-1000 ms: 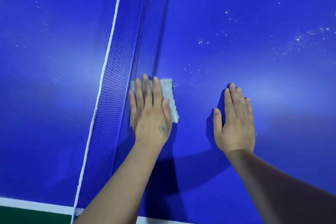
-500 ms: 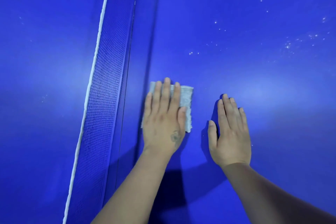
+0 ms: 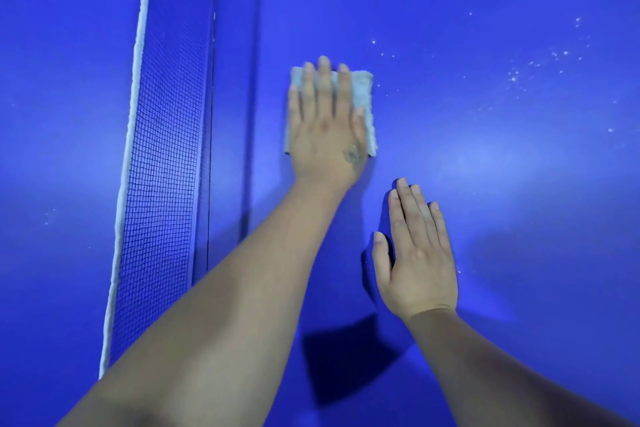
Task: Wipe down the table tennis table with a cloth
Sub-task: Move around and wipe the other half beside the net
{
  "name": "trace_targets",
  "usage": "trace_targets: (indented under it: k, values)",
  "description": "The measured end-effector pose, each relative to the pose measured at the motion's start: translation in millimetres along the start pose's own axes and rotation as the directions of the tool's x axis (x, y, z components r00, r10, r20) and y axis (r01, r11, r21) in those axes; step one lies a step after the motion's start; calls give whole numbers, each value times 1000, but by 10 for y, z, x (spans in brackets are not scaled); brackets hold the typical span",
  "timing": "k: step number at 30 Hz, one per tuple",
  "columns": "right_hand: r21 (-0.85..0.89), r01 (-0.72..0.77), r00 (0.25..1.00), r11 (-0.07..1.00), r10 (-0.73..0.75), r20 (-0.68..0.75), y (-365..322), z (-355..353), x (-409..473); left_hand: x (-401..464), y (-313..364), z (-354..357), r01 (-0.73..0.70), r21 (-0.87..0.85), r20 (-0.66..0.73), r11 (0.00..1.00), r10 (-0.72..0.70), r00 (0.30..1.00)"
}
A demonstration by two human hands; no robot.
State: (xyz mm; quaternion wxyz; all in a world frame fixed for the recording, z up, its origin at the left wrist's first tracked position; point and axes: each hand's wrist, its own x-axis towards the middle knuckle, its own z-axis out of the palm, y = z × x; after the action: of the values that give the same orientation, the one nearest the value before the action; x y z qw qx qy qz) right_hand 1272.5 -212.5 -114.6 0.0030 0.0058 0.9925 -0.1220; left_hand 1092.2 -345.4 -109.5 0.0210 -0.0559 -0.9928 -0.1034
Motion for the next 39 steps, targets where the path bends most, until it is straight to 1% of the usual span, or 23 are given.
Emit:
trace_targets:
  k: [3, 5, 7, 10, 13, 16, 17, 19, 22, 24, 27, 29, 31, 33, 34, 36, 39]
  values:
    - [-8, 6, 1000, 1000, -6, -1, 3, 1, -3, -404, 207, -8, -157, -20, 61, 987, 157, 986]
    - [-11, 8, 1000, 1000, -8, 1, 7, 1, -5, -651, 166, -46, -185, -31, 83, 982, 187, 979]
    - [-8, 11, 1000, 1000, -11, 5, 15, -5, 3, -793, -6, -79, -131, -29, 74, 991, 133, 988]
    - [-7, 13, 1000, 1000, -13, 11, 13, -11, 9, -681, -365, -121, 30, 35, 18, 999, -30, 999]
    - [0, 13, 1000, 1000, -13, 12, 9, -14, 0, -219, -643, -142, 152, 75, -23, 986, -151, 988]
    - [17, 13, 1000, 1000, -13, -7, 12, -13, -7, 406, -793, -149, 250, 61, -26, 966, -249, 968]
    - [16, 13, 1000, 1000, -13, -9, 8, -12, -8, 599, -799, -149, 265, 52, -21, 963, -264, 964]
    - [3, 12, 1000, 1000, -12, -6, 5, 0, 3, 911, -712, -133, 249, 40, 8, 968, -249, 968]
    - [0, 10, 1000, 1000, -10, -8, 11, 9, 7, 1039, -385, -81, 132, 28, 44, 991, -133, 990]
    - [1, 14, 1000, 1000, -14, -10, 13, 5, 1, 884, -193, -30, 39, 23, 51, 999, -40, 998]
    - [1, 17, 1000, 1000, -17, -15, 5, -16, 5, 449, -111, -3, -79, 3, 22, 997, 79, 997]
    - [-10, 12, 1000, 1000, -12, -12, 3, -23, 2, 83, -132, -32, -134, -19, 26, 991, 135, 991]
    - [-6, 15, 1000, 1000, -15, -4, -5, -26, 16, -336, -204, -77, -161, -13, 62, 987, 161, 985]
    - [2, 18, 1000, 1000, -18, -1, -4, -38, 26, -677, -353, -167, -155, -5, 96, 988, 155, 983]
    - [5, 13, 1000, 1000, -13, 3, -3, -46, 15, -815, -458, -209, -131, 1, 120, 991, 130, 984]
    - [34, 4, 1000, 999, -4, -8, -17, -73, 30, -942, -689, -283, -48, 15, 151, 999, 45, 987]
    - [132, 34, 997, 991, -25, -71, -16, -158, 222, -805, -914, -341, 83, 37, 151, 996, -88, 985]
